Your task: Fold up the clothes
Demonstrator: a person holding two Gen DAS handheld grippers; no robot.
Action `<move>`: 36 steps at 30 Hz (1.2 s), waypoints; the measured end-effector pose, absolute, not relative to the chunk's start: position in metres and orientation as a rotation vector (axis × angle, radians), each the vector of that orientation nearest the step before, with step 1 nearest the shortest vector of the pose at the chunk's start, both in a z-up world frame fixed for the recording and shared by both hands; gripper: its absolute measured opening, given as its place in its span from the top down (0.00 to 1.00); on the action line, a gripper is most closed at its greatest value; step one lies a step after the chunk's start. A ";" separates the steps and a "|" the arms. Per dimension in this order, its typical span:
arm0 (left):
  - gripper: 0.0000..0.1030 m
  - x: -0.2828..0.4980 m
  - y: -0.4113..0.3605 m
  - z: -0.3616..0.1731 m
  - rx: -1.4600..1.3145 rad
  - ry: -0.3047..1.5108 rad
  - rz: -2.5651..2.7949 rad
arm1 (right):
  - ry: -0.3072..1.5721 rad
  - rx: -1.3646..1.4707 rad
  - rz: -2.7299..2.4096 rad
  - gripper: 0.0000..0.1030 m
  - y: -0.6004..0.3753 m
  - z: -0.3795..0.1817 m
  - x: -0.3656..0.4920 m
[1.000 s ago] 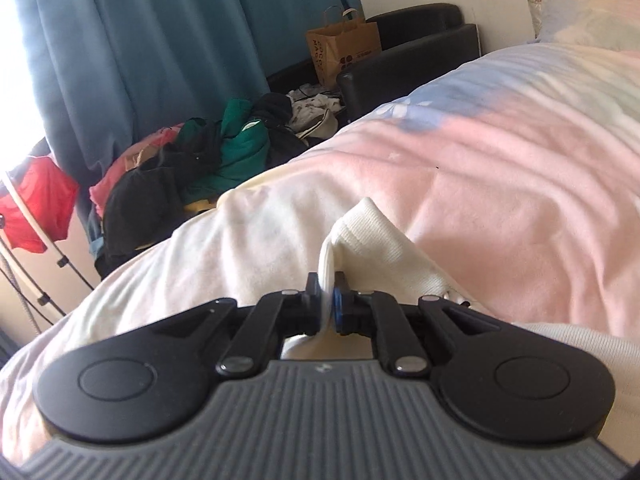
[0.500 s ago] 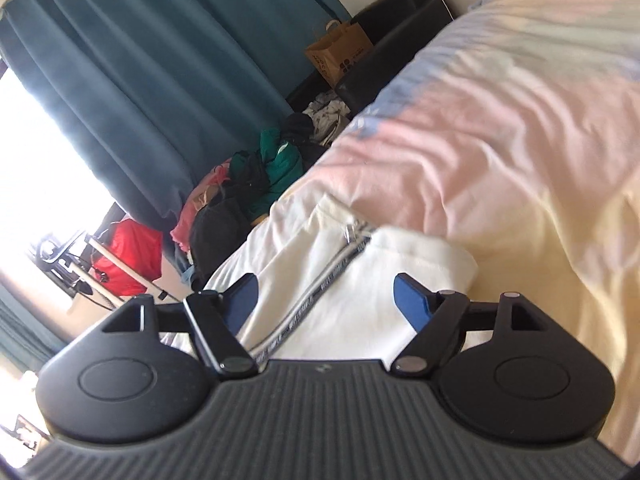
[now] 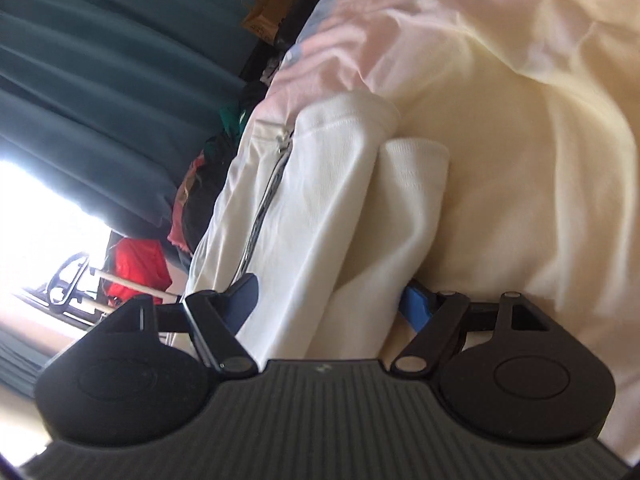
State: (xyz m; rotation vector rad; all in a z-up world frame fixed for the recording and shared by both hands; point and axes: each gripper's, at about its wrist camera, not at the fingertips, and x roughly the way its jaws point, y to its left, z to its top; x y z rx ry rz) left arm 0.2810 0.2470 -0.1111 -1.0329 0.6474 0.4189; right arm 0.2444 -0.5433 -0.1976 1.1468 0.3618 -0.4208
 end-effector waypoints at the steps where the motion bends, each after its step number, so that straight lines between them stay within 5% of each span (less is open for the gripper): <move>1: 0.46 0.286 0.250 -0.110 -1.034 0.630 0.442 | 0.365 1.129 -0.445 0.28 -0.546 -0.196 0.249; 2: 0.53 0.291 0.253 -0.109 -1.034 0.616 0.462 | 0.368 1.112 -0.470 0.33 -0.549 -0.195 0.254; 3: 0.70 0.295 0.256 -0.106 -1.032 0.616 0.468 | 0.371 1.094 -0.494 0.49 -0.552 -0.194 0.258; 4: 0.82 0.298 0.259 -0.103 -1.031 0.612 0.471 | 0.374 1.077 -0.518 0.76 -0.555 -0.193 0.263; 6: 0.85 0.297 0.261 -0.089 -1.036 0.580 0.451 | 0.373 1.064 -0.519 0.86 -0.560 -0.190 0.265; 14: 0.87 0.276 0.251 -0.025 -0.978 0.496 0.383 | 0.312 1.049 -0.433 0.89 -0.561 -0.156 0.227; 22: 0.87 0.171 0.283 0.010 -0.977 0.538 0.376 | 0.339 1.112 -0.450 0.89 -0.549 -0.148 0.144; 32: 0.85 0.083 0.320 -0.067 -0.895 0.719 0.415 | 0.410 1.294 -0.456 0.86 -0.550 -0.203 0.075; 36: 0.73 0.080 0.301 -0.073 -0.734 0.734 0.404 | 0.372 1.405 -0.438 0.79 -0.551 -0.205 0.058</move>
